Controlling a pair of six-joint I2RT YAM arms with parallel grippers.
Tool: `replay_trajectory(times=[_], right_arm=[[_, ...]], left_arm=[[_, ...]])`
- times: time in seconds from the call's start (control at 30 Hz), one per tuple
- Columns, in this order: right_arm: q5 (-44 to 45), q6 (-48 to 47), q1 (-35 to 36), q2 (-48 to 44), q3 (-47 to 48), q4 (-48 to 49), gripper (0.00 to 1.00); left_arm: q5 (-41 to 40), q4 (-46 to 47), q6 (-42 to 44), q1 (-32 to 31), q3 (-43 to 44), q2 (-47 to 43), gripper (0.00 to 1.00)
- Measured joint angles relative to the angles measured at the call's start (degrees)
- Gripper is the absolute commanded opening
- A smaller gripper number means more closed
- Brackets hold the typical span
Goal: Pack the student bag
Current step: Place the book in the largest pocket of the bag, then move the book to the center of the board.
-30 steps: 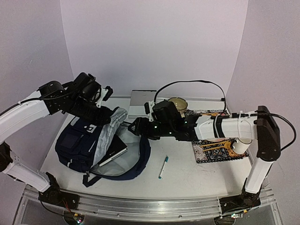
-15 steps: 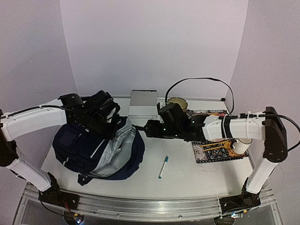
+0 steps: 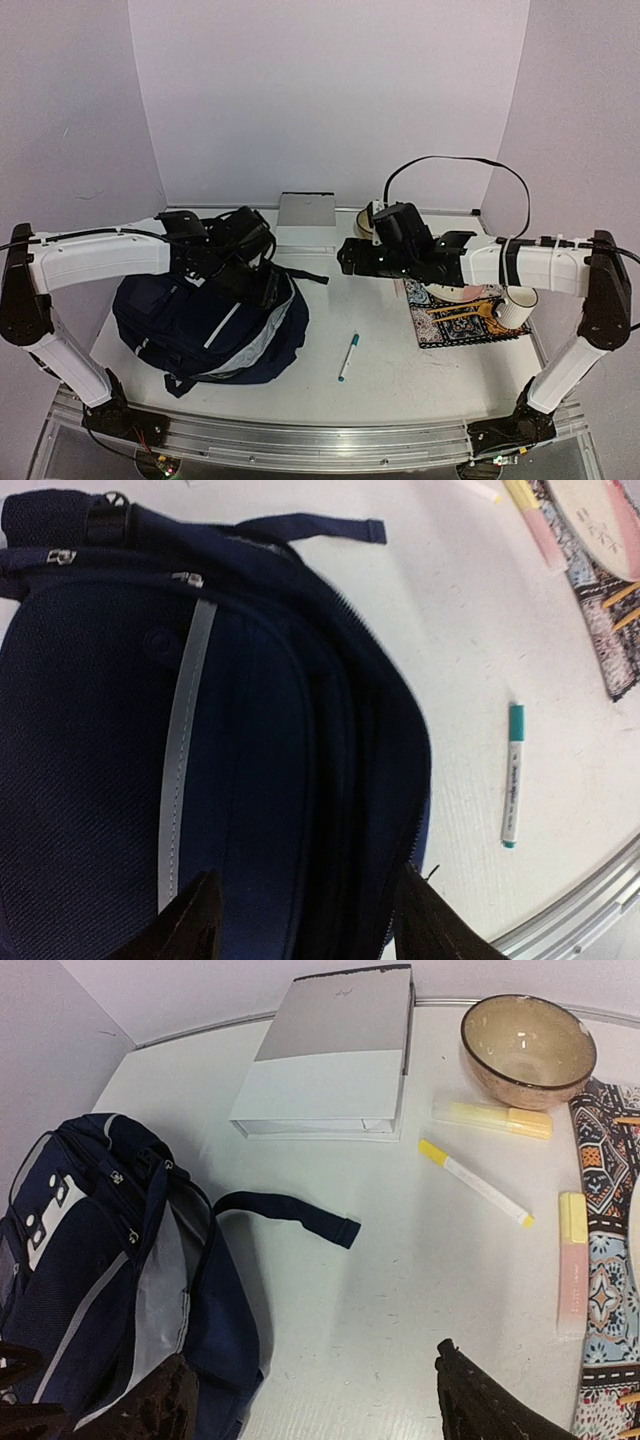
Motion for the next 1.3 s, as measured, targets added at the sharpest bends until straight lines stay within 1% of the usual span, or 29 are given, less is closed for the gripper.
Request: replay_trajectory(times=[0.17, 0.37, 0.53, 0.6, 0.73, 0.97, 1.13, 1.23, 1.3], right_arm=[[-1.70, -1.41, -1.97, -1.34, -1.51, -0.41, 0.85], [-4.82, -2.43, -4.81, -2.13, -3.04, -0.41, 0.86], [-6.49, -2.98, -6.31, -2.12, -3.11, -0.32, 0.86], [-7.11, -3.16, -6.46, -2.13, -3.12, -0.26, 0.87], [-7.97, -3.26, -6.49, -2.13, -3.33, -0.05, 0.87], [-9.59, -2.90, -6.49, -2.38, -5.51, 0.43, 0.87], [-10.06, -2.52, -6.49, -2.84, -6.63, 0.49, 0.87], [-10.10, -2.41, -6.49, -3.15, -6.69, 0.52, 0.86], [-10.12, -2.35, -6.49, -3.34, -6.69, 0.59, 0.87]], left_arm=[[2.44, 2.91, -0.80, 2.30, 5.25, -0.15, 0.70], [6.94, 9.27, -1.30, 11.79, 5.40, -0.68, 0.75], [9.70, 16.20, -2.24, 18.54, 4.94, 1.78, 0.74], [11.31, 18.60, -2.40, 20.31, 6.42, 5.69, 0.74], [13.25, 22.57, -2.27, 22.78, 11.88, 16.74, 0.72], [14.21, 23.99, -0.47, 26.09, 25.76, 33.83, 0.70], [13.02, 24.37, 2.06, 28.02, 36.43, 42.77, 0.71], [11.88, 24.71, 3.36, 28.75, 40.97, 46.76, 0.70], [11.43, 24.67, 4.19, 29.01, 43.12, 49.03, 0.67]])
